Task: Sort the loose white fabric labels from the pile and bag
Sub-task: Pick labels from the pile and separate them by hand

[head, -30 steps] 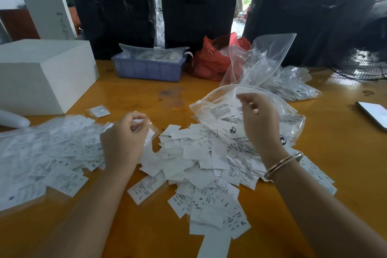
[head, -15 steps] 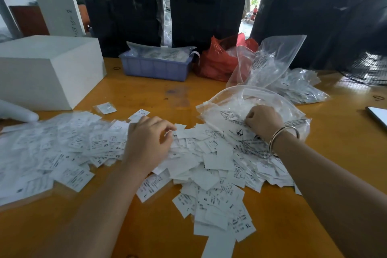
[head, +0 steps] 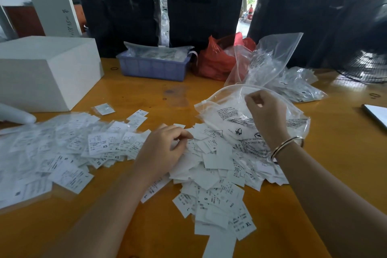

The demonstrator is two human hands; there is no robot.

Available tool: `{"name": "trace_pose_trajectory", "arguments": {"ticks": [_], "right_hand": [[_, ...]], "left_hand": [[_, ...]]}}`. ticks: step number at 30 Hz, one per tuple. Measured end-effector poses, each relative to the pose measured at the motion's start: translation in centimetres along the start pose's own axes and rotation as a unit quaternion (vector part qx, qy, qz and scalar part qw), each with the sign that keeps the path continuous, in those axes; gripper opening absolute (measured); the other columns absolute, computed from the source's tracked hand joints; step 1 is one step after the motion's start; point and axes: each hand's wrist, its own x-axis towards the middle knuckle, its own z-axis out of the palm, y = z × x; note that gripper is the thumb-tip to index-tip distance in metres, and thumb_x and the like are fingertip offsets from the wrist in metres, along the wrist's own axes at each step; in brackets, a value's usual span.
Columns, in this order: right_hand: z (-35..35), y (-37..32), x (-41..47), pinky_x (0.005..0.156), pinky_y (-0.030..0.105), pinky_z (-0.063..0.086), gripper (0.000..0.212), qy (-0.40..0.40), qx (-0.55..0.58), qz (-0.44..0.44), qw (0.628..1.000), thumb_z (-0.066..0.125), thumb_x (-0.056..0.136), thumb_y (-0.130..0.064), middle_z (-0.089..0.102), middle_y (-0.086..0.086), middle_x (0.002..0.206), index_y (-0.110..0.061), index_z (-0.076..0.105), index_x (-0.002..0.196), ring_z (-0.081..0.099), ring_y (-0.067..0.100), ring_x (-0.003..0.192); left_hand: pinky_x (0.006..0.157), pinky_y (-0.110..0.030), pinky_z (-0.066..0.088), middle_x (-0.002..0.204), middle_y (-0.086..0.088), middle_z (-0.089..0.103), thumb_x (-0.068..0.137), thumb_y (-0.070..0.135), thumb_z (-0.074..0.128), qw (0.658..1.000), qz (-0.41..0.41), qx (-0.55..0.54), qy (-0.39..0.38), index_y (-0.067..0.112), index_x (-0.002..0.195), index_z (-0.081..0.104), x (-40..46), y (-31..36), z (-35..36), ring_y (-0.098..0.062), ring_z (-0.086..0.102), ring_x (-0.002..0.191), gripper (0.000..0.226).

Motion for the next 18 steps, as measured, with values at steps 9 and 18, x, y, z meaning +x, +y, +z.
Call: {"name": "trace_pose_trajectory", "arguments": {"ticks": [9,18], "right_hand": [[-0.2,-4.6,-6.9,0.062,0.017,0.051,0.009,-0.271,0.254,0.062,0.926,0.06,0.089,-0.012,0.071,-0.003,0.069,-0.018,0.064,0.084,0.065,0.006,0.064],[0.5,-3.0,-7.6,0.07,0.008,0.043,0.018,-0.23,0.053,-0.022,0.971,0.058,0.091,-0.015,0.069,-0.008,0.093,-0.024,0.07,0.102,0.056,0.001,0.081]], "left_hand": [[0.088,-0.003,0.035,0.117,0.045,0.041,0.071,0.081,0.039,0.978,-0.069,-0.19,-0.057,0.057,0.116,0.044,-0.1,1.4,-0.7,0.022,0.039,0.111,0.051],[0.067,-0.012,0.049,0.082,0.022,0.07,0.087,0.023,0.065,0.979,-0.081,-0.184,-0.036,0.037,0.08,0.067,0.1,0.8,0.2,0.0,0.063,0.076,0.016]]}}
